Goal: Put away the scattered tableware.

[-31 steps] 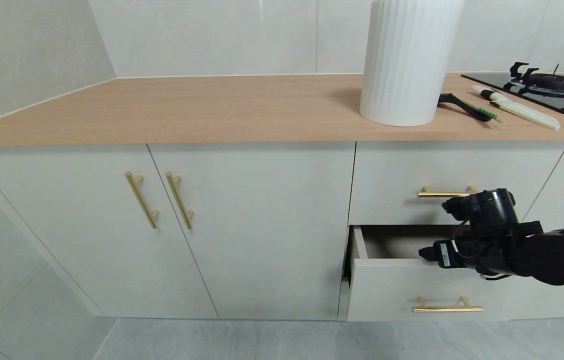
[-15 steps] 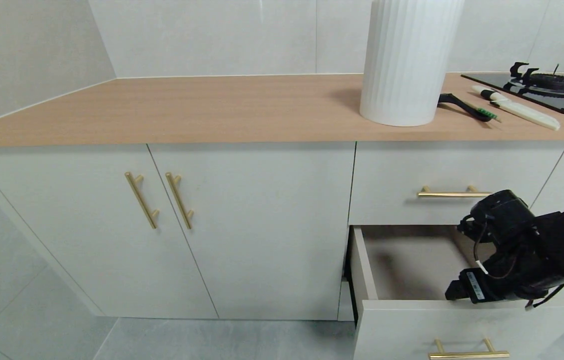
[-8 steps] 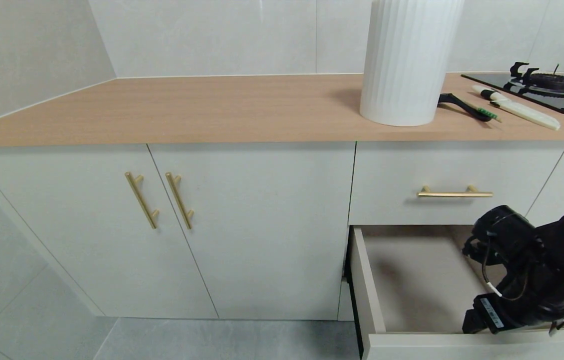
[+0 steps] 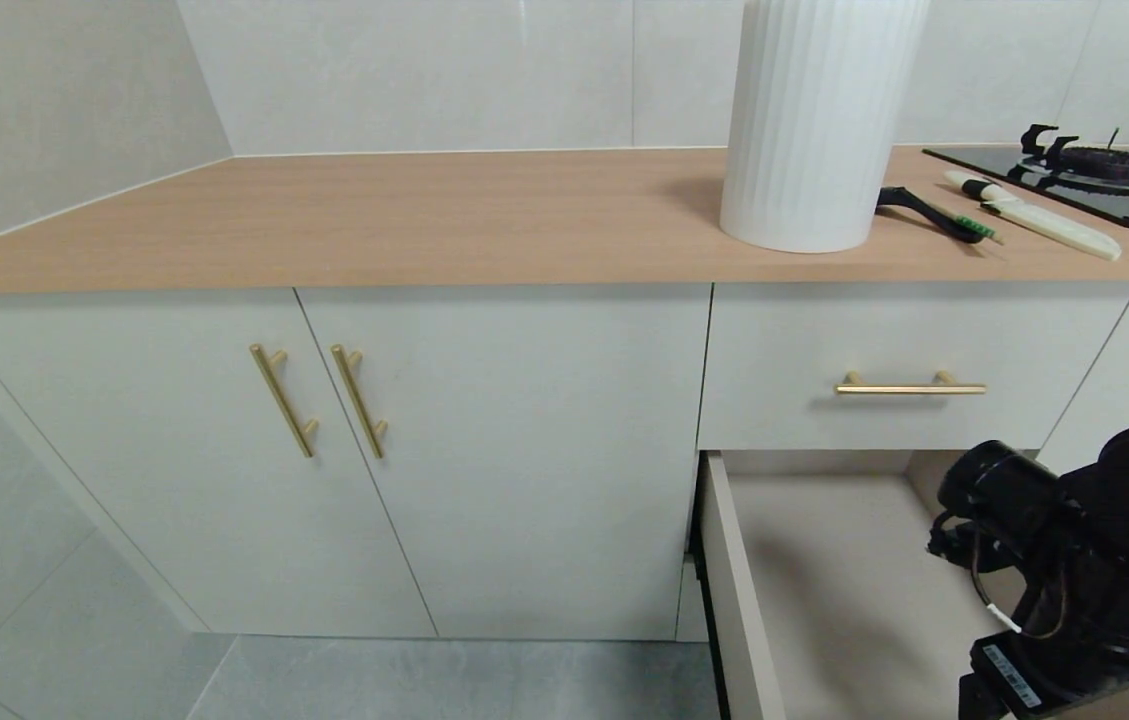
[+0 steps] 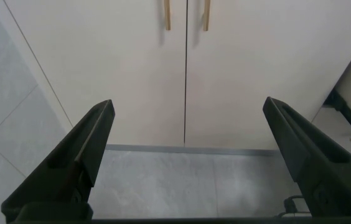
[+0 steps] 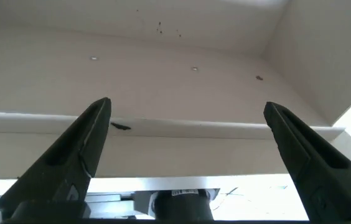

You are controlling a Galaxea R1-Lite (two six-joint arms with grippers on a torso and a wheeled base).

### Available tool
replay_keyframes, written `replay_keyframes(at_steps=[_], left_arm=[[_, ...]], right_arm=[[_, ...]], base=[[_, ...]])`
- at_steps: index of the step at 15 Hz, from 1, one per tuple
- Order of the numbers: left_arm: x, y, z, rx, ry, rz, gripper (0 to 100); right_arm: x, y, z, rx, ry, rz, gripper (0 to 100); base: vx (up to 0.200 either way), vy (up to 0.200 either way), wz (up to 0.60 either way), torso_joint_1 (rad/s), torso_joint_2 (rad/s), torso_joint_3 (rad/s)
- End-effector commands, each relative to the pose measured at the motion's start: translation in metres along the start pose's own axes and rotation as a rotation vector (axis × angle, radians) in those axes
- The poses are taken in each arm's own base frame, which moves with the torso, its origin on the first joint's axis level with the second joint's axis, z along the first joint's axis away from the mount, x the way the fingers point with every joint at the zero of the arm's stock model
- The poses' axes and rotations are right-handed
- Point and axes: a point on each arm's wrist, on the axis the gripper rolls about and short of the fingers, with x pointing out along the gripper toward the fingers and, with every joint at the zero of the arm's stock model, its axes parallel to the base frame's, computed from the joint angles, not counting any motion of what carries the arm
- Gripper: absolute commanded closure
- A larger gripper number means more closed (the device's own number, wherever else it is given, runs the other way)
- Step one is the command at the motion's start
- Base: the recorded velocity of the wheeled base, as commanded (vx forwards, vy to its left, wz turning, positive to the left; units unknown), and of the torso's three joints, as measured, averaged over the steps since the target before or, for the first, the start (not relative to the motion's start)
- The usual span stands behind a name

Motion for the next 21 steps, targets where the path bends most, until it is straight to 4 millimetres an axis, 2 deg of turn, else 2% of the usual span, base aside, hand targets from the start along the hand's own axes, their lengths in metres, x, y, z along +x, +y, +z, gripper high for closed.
replay_keyframes(at_steps=[1,3,4,5,7,10,14,21], left_arm=[[0.000,0.000,0.000,0.000,-0.001,0.000,0],[0.000,0.000,0.000,0.000,-0.001,0.001,0],[0.000,0.000,0.000,0.000,0.002,0.000,0],[0.000,0.000,0.000,0.000,0.002,0.001,0],[0.000,0.000,0.000,0.000,0.000,0.000,0],[0.000,0.000,0.000,0.000,0.002,0.001,0],[0.000,0.000,0.000,0.000,0.002,0.000,0],[0.000,0.000,0.000,0.000,0.000,0.000,0]], right_arm=[[-0.017,-0.003,0.002,0.026,-0.084,0.018,0],[-0.041,-0.008,-0.003,0.067,-0.198,0.057,0],[-0.070,-0.015,-0.015,0.097,-0.352,0.113,0],[-0.086,-0.019,-0.022,0.110,-0.431,0.136,0],[-0.109,-0.027,-0.049,0.109,-0.553,0.175,0],[-0.131,-0.034,-0.064,0.120,-0.709,0.197,0],[-0.132,-0.036,-0.062,0.140,-0.738,0.189,0],[-0.132,-0.036,-0.061,0.138,-0.739,0.186,0]], base=[[0.000,0.000,0.00,0.000,0.00,0.000],[0.000,0.000,0.00,0.000,0.00,0.000],[0.000,0.000,0.00,0.000,0.00,0.000],[0.000,0.000,0.00,0.000,0.00,0.000],[0.000,0.000,0.00,0.000,0.00,0.000],[0.000,0.000,0.00,0.000,0.00,0.000],[0.000,0.000,0.00,0.009,-0.03,-0.014],[0.000,0.000,0.00,0.099,-0.39,-0.258]])
